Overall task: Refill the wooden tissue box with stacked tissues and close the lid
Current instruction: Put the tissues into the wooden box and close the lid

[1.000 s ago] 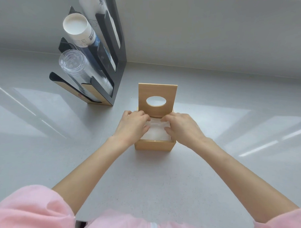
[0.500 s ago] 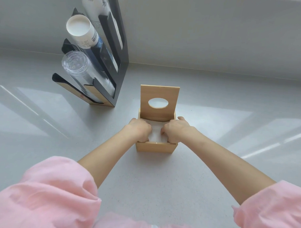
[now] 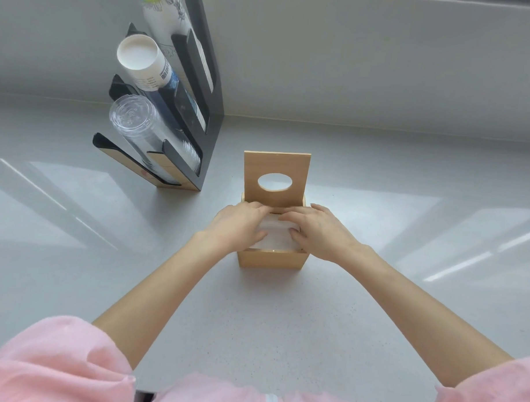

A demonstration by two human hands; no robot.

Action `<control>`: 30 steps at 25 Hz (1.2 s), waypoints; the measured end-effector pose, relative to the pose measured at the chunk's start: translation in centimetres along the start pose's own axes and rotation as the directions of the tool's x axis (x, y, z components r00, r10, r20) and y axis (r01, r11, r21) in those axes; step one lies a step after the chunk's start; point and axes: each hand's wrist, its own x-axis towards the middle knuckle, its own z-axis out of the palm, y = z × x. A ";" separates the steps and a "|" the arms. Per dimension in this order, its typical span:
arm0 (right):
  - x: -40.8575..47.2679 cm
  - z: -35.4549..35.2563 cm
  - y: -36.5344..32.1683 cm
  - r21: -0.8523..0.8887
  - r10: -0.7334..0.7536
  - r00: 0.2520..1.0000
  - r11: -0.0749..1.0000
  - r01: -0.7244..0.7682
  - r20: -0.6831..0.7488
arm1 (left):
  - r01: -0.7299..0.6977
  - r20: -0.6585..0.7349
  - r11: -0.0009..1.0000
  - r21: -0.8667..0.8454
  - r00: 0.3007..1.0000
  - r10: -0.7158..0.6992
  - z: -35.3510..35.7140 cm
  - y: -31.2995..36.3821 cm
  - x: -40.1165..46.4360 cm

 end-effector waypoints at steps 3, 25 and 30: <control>-0.7 -1.0 0.1 0.123 0.029 0.975 0.992 -0.001 -0.221 | 0.000 -0.213 0.989 -0.146 0.977 -0.032 -1.2 -0.2 -0.9; 4.3 -5.3 0.6 0.304 0.226 0.913 0.945 -0.121 -0.338 | 0.142 -0.275 0.946 -0.290 0.935 -0.225 -6.1 -2.8 2.9; 4.5 -5.5 0.8 0.333 0.244 0.897 0.935 -0.117 -0.368 | 0.173 -0.374 0.954 -0.244 0.891 -0.257 -6.3 -2.1 2.5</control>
